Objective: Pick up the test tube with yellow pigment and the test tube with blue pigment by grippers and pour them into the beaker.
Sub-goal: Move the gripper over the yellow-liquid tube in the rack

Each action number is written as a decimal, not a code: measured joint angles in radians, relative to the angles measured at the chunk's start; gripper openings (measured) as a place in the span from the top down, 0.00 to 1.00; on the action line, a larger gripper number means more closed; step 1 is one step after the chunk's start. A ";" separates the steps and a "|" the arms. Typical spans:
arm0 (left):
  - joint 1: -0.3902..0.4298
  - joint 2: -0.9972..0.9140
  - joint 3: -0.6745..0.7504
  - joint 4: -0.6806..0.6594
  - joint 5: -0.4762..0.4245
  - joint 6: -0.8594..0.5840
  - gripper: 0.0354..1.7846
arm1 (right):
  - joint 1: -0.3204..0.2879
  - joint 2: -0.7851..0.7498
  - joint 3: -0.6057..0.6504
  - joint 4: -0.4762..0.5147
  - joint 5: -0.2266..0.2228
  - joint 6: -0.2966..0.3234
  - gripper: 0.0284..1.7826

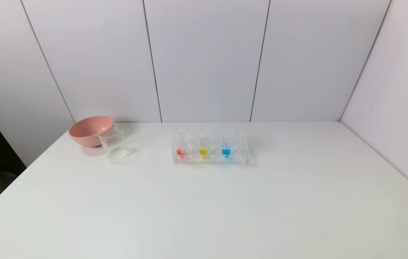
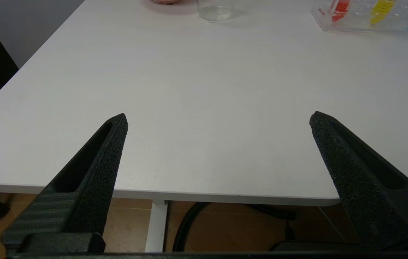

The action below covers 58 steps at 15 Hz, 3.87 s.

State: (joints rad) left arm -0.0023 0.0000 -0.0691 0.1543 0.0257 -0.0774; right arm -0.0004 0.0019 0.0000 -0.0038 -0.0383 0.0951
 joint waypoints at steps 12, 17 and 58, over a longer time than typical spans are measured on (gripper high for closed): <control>0.000 0.072 -0.116 -0.002 -0.037 0.000 0.01 | 0.000 0.000 0.000 0.000 0.000 0.000 0.04; -0.001 0.302 -0.260 -0.108 -0.088 -0.005 0.01 | 0.000 0.000 0.000 0.000 0.000 0.000 0.04; -0.568 1.699 -0.730 -0.991 0.292 -0.121 0.01 | 0.000 0.000 0.000 0.000 0.000 0.000 0.04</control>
State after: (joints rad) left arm -0.5700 1.6987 -0.7996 -0.8370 0.3174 -0.1985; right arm 0.0000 0.0019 0.0000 -0.0038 -0.0379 0.0947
